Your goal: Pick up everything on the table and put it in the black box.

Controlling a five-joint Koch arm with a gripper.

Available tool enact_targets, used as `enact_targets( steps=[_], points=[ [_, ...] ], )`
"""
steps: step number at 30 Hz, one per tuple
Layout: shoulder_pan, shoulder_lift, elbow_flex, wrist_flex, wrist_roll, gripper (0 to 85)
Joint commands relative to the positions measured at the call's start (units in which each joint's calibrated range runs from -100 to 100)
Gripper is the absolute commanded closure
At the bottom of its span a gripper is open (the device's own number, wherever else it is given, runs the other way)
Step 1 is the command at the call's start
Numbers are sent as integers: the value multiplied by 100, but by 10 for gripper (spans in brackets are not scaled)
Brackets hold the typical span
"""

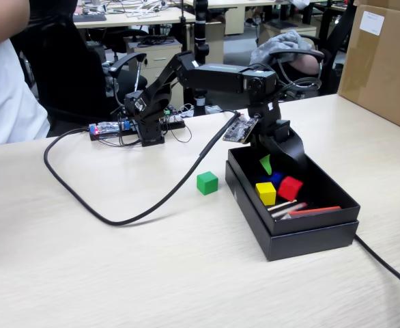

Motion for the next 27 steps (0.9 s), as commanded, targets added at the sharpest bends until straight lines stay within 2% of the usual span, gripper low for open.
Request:
enact_targets(
  steps=[1, 4, 7, 8, 11, 18, 24, 27],
  points=[
    [-24, -1838, 210, -24, -15, 390],
    [-151, -2894, 92, -33, -20, 390],
    [-430, -4328, -1023, -33, -20, 388],
    [-850, -5556, -3036, -24, -63, 359],
    [-1035, -5923, -4051, -24, -68, 354],
    [-1114, -5510, -5048, 149, 10, 351],
    [-991, -4351, -4813, 209, 117, 350],
    [-933, -3135, -4278, 209, 171, 351]
  ],
)
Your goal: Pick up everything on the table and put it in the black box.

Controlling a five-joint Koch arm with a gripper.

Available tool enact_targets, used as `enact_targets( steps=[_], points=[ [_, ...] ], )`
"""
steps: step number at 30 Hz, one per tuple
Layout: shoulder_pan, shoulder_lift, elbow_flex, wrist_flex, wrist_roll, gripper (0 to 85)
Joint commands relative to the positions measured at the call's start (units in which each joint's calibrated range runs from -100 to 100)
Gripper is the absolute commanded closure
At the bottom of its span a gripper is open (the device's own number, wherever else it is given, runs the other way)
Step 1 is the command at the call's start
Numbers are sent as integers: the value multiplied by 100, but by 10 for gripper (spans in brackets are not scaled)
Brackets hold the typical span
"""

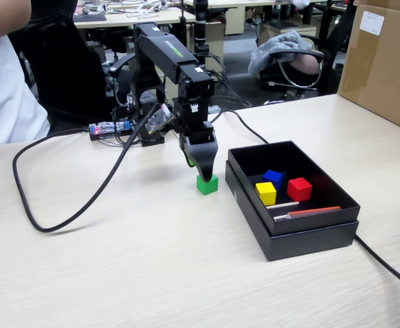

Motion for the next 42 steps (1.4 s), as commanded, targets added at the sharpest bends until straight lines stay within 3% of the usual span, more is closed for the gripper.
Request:
enact_targets(
  steps=[1, 8, 10, 14, 16, 23, 28, 35, 42],
  points=[
    [54, 459, 423, -30, 68, 351],
    [78, 976, 595, 117, 73, 388],
    [93, 1022, 595, 126, 112, 464],
    [103, 1068, 641, 126, 137, 726],
    [103, 1068, 668, 126, 142, 805],
    [63, -332, 1094, 57, 103, 807],
    [274, -986, 3215, -427, 20, 807],
    [679, 551, 4584, -462, 34, 807],
    [767, 2467, 5083, -462, 93, 802]
  ],
)
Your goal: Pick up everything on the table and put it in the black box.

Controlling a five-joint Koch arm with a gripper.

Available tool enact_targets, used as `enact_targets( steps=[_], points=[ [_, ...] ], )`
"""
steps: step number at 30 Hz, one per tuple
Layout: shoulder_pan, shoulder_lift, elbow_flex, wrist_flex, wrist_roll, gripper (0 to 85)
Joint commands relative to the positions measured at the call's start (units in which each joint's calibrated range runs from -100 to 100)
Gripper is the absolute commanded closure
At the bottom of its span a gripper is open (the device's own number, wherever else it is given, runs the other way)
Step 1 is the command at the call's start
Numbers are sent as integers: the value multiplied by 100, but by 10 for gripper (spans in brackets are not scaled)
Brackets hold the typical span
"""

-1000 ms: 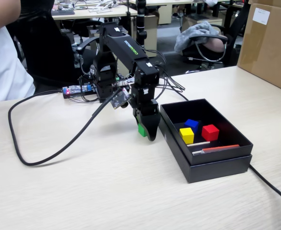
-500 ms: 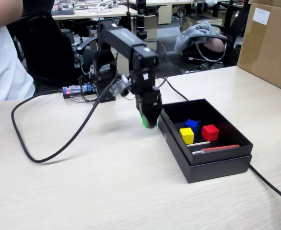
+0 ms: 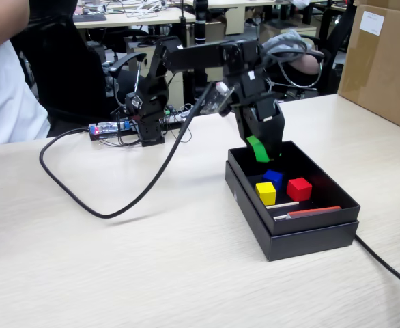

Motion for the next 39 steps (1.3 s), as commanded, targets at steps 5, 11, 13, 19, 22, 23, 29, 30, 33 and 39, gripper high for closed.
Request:
enact_targets(
  steps=[5, 11, 13, 19, 22, 23, 29, 30, 33, 39],
  points=[
    [63, 642, 556, 11, 29, 694],
    [127, 389, 302, 11, 29, 466],
    [137, 11, 193, 11, 29, 426],
    [49, -2112, -324, 19, 20, 368],
    [-298, -3787, -659, 37, 5, 359],
    [-425, -4200, -813, 88, 5, 359],
    [-1455, -6323, -2908, 883, -107, 352],
    [-1617, -6725, -3506, 1229, -137, 352],
    [-1958, -7941, -5609, 2438, -269, 351],
    [-2134, -9880, -9245, 4529, -410, 339]
  ],
)
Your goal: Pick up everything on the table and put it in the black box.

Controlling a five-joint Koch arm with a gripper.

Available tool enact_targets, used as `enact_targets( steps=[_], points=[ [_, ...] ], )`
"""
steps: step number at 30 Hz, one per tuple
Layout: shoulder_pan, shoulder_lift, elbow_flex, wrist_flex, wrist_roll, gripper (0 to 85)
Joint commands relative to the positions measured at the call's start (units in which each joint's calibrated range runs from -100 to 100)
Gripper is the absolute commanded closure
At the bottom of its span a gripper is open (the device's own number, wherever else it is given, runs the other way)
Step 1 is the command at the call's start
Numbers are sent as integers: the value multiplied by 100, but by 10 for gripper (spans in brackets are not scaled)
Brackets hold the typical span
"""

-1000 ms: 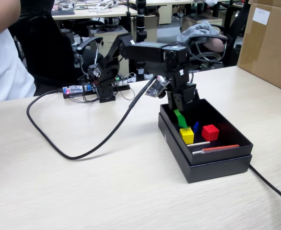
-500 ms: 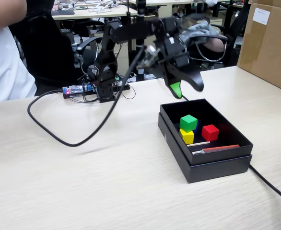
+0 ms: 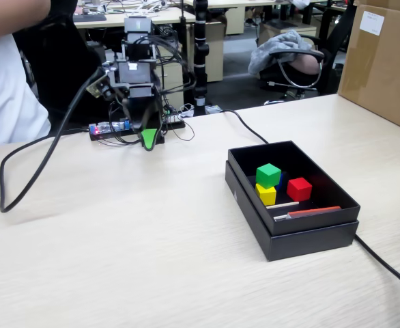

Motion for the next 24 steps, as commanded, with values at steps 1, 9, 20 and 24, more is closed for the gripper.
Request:
enact_targets(
  steps=[1, 9, 20, 24],
  points=[
    [-5, -863, -434, 1062, -29, 339],
    [239, -1746, -2347, 2107, -29, 334],
    [479, -1769, -4677, 4483, -112, 334],
    [615, -1712, -4840, 4423, -107, 335]
  ],
)
